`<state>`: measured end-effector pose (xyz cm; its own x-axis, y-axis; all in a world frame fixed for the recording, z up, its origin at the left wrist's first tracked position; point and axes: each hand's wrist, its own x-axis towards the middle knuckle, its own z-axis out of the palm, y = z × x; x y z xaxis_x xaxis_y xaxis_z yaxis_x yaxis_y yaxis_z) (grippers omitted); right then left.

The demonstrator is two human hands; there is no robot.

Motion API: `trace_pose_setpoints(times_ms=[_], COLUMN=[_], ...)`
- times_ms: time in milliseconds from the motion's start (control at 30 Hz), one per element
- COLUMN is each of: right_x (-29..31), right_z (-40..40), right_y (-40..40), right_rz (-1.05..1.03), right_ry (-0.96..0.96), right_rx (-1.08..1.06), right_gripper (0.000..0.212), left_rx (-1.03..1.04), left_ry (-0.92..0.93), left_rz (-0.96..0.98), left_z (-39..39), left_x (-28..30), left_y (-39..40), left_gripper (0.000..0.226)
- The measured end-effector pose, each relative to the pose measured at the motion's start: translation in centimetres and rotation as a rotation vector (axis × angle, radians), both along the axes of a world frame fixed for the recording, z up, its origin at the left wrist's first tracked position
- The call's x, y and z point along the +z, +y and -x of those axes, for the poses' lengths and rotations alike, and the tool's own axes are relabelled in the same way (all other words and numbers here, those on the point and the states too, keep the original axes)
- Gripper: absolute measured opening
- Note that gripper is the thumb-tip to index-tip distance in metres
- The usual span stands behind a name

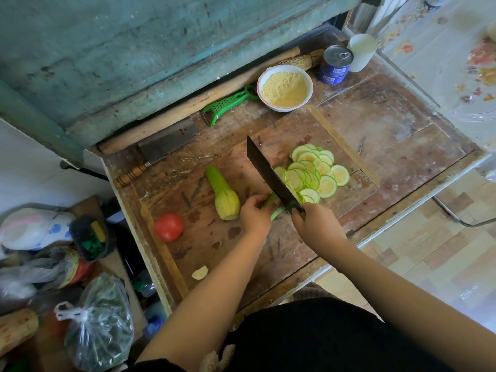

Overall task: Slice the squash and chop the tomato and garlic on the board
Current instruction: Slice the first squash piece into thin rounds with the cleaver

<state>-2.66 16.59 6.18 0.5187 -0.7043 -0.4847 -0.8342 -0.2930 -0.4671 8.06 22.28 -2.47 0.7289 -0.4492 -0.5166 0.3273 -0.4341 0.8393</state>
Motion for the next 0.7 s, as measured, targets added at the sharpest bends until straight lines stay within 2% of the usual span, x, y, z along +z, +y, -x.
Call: trace_pose_setpoints(times_ms=[333, 700], right_x=[1.4, 0.8], right_z=[1.4, 1.0], right_y=[0.7, 0.9], right_rz=[0.035, 0.025], right_ry=[-0.015, 0.01], right_rx=[0.006, 0.009], right_gripper=[0.038, 0.034], left_rx=[0.078, 0.073], left_ry=[0.124, 0.118], left_rz=[0.052, 0.027], left_z=[0.0, 0.0], left_x=[0.6, 0.7], left_y=[-0.3, -0.2], left_gripper=[0.018, 0.016])
